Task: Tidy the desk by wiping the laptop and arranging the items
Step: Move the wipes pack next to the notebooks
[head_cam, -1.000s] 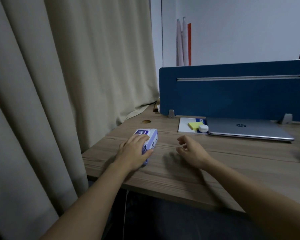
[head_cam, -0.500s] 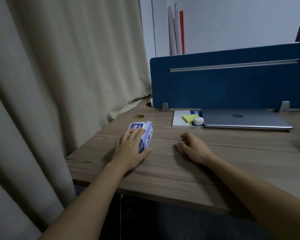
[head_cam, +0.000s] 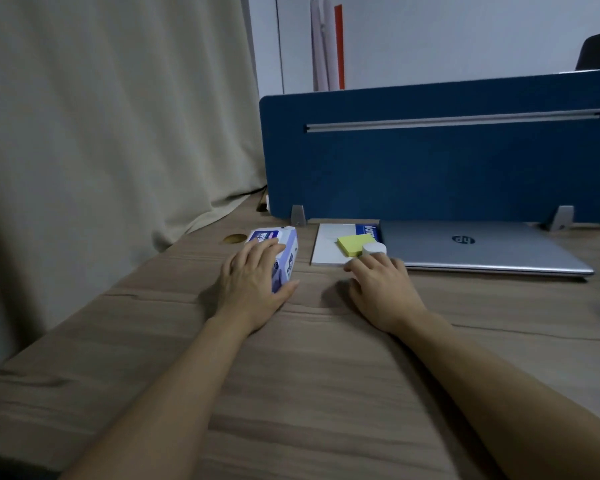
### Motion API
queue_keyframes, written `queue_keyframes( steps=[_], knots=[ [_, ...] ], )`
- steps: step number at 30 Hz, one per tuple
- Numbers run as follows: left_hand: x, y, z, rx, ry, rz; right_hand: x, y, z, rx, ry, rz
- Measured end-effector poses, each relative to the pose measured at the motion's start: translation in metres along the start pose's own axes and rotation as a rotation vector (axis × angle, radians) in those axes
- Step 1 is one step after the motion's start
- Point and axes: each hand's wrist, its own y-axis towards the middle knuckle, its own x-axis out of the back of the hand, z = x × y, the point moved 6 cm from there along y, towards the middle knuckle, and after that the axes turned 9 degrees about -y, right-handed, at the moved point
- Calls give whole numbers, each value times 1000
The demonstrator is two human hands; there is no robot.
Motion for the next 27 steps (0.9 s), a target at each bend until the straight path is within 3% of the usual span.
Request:
queue_keyframes(
  steps=[16,27],
  knots=[
    [-82,106,16,-52,0,-41,-32,77,-27,-70,-140,-190],
    [-87,105,9,-45,-7,-1,-27,70,-38,-123,-132,-192]
  ],
)
